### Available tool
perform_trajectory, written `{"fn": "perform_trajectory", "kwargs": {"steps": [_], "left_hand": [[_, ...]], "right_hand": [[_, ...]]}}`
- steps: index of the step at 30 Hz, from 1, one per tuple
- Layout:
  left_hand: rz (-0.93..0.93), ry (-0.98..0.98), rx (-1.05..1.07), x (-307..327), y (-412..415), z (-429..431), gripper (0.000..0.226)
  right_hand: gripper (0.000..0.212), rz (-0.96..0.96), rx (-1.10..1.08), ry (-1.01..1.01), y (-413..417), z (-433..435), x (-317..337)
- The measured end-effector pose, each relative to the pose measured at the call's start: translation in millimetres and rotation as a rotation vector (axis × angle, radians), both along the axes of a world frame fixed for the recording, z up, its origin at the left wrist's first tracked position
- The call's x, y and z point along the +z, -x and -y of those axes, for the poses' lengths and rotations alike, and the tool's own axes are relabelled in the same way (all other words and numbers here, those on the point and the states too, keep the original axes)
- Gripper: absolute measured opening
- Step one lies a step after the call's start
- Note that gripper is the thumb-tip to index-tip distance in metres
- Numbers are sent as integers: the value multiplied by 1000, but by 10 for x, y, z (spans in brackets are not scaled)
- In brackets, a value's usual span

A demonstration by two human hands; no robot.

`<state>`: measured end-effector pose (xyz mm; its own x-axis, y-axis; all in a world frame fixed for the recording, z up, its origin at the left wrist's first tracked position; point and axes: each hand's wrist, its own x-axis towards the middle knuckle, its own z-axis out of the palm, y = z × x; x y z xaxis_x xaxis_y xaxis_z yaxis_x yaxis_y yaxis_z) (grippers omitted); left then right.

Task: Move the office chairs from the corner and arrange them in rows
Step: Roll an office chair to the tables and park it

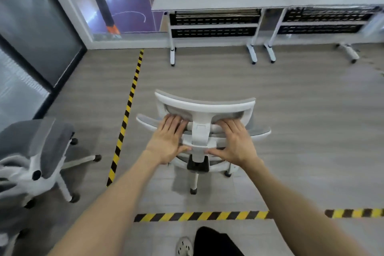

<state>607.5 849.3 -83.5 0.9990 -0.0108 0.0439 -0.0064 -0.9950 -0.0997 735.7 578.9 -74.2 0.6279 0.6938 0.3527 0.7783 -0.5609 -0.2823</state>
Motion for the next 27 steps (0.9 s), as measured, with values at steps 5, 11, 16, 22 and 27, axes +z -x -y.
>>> {"fn": "perform_trajectory", "kwargs": {"steps": [5,11,16,22,27], "left_hand": [[40,21,-146,-45,-950,-636,108],[75,39,-303,35,-2200,-1228,108],[60,39,-432,162,-3424,-1555,108],[7,15,-515,81,-4863,-1763,108],[32,33,-616,29,-6094,-1870,107]], "right_hand": [[106,112,-131,-59,-599,-427,-63],[104,240,-279,-67,-1468,-939,-195],[105,229,-402,-45,-2319,-1240,-180],[104,164,-510,-10,-3393,-1375,-127],[101,205,-591,-39,-4282,-1498,-71]]}}
